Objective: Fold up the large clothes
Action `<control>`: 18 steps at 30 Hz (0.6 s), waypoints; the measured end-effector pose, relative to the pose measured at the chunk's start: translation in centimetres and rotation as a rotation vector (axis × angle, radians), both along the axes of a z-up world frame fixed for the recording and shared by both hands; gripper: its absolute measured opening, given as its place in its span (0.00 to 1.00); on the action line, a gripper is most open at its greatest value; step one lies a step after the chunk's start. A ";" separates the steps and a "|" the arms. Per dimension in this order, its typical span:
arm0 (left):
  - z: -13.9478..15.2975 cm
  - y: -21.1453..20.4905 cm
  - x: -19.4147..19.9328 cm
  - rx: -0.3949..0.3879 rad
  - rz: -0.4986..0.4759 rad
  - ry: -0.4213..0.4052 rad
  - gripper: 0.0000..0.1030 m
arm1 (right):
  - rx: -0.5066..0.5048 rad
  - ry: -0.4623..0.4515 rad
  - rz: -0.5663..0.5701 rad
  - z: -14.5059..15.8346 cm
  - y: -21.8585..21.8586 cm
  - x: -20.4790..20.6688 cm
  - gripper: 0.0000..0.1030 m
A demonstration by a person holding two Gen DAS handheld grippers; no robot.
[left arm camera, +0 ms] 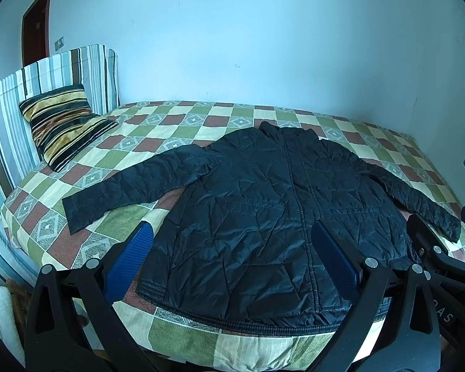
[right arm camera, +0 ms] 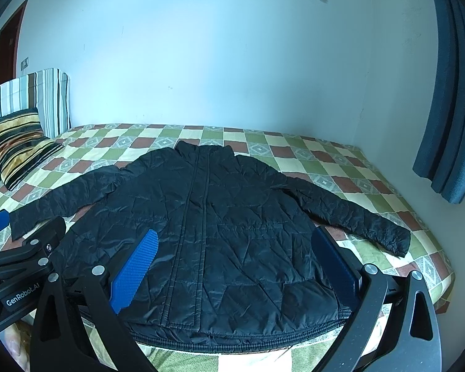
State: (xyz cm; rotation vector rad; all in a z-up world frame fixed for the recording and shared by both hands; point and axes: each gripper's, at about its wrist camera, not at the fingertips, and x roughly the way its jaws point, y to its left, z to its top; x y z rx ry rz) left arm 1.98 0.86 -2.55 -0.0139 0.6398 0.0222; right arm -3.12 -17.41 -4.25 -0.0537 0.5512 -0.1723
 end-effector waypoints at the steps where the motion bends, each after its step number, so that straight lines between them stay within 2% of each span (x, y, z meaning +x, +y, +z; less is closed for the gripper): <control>1: -0.3 0.0 0.3 0.001 -0.001 0.007 0.98 | 0.001 0.006 0.000 -0.2 -0.1 0.2 0.95; 6: -1.8 -0.2 2.3 0.014 -0.005 0.051 0.98 | 0.046 0.067 0.005 -1.7 -1.4 2.3 0.95; 10: -4.0 1.0 5.1 0.039 0.055 0.095 0.98 | 0.132 0.124 -0.051 -3.9 -5.1 4.7 0.95; 14: -7.0 3.5 8.8 0.118 0.177 0.151 0.98 | 0.201 0.152 -0.188 -6.1 -12.2 6.6 0.95; 18: -9.9 7.0 11.9 0.167 0.297 0.225 0.98 | 0.290 0.149 -0.354 -7.8 -21.3 7.5 0.95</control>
